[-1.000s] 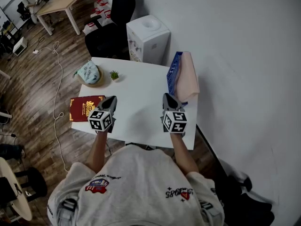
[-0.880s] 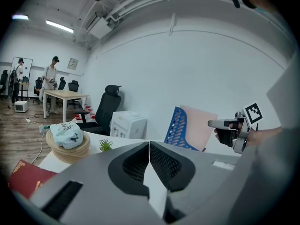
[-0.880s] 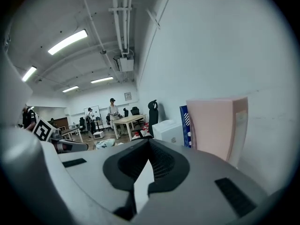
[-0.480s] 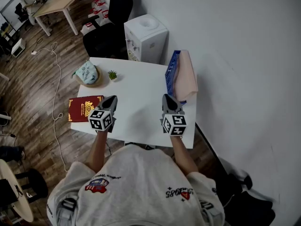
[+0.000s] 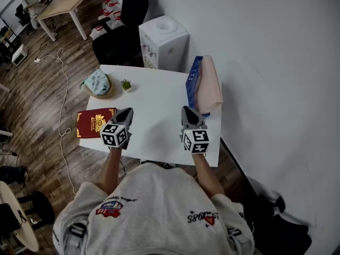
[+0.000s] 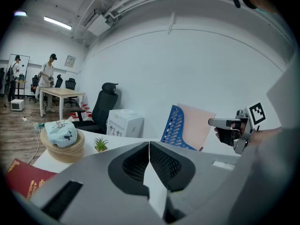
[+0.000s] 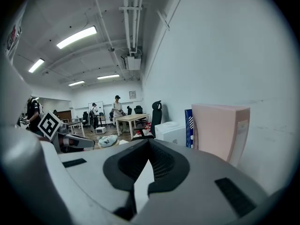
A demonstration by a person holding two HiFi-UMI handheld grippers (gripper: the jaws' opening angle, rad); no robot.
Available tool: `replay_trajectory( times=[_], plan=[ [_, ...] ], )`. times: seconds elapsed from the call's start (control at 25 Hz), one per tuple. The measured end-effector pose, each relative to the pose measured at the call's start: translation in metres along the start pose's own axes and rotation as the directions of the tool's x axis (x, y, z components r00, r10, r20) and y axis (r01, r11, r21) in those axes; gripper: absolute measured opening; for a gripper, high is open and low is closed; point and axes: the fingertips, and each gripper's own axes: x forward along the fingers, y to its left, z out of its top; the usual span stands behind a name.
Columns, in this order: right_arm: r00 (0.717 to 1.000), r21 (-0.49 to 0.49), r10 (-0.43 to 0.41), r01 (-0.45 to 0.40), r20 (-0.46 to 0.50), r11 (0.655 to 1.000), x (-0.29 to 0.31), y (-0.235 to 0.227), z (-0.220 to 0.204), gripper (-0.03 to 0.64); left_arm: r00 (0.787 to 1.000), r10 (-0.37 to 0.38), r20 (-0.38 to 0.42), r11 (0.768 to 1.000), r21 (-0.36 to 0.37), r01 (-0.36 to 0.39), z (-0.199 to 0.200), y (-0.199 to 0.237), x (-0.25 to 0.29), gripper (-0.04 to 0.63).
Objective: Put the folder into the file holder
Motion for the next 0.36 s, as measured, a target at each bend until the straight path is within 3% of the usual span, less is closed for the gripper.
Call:
replay_trajectory(
  times=[0.36],
  plan=[
    [1.0, -0.001, 0.0, 0.0, -0.009, 1.0, -0.0008, 0.0015, -0.0019, 0.002, 1.0, -0.002, -0.006, 1.0, -0.007, 0.002, -0.0018, 0.0018, -0.0015, 0.008]
  ],
)
